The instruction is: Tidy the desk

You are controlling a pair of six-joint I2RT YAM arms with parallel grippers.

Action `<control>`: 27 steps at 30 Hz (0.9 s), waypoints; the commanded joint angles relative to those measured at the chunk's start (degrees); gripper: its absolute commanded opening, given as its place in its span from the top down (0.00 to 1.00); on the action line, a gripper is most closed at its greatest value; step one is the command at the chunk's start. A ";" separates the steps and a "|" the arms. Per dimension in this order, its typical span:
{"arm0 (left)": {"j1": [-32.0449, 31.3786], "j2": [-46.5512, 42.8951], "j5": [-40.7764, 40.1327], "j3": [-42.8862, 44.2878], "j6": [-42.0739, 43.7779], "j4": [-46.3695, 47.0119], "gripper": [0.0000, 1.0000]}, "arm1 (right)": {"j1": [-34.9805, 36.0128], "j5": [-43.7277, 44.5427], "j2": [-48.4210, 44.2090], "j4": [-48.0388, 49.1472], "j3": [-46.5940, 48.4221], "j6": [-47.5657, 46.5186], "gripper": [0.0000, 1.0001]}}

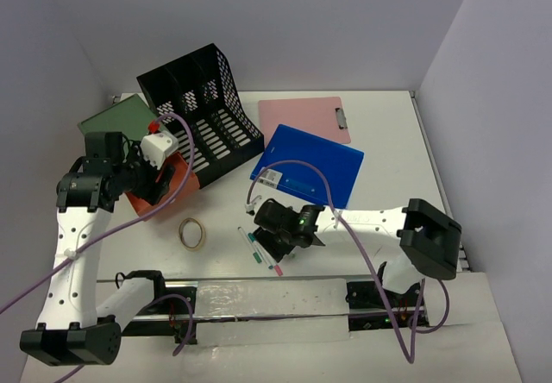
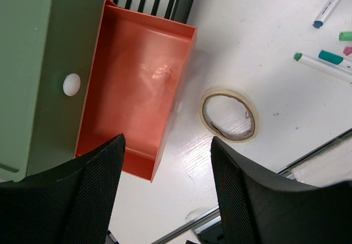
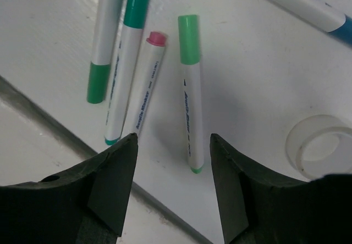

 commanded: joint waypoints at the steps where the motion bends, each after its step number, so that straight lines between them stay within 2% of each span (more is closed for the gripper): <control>1: -0.18 -1.69 -0.15 -0.44 -1.27 2.50 0.30 | 0.21 3.42 3.31 0.73 -0.46 1.36 0.39; 19: -0.18 -3.10 -0.50 -0.84 -0.86 2.49 0.30 | -2.03 4.59 9.73 -2.11 1.83 1.54 0.56; 27: -0.18 -3.51 -0.68 -0.87 -0.53 2.59 0.30 | -2.36 4.21 10.97 -4.61 1.99 3.08 0.87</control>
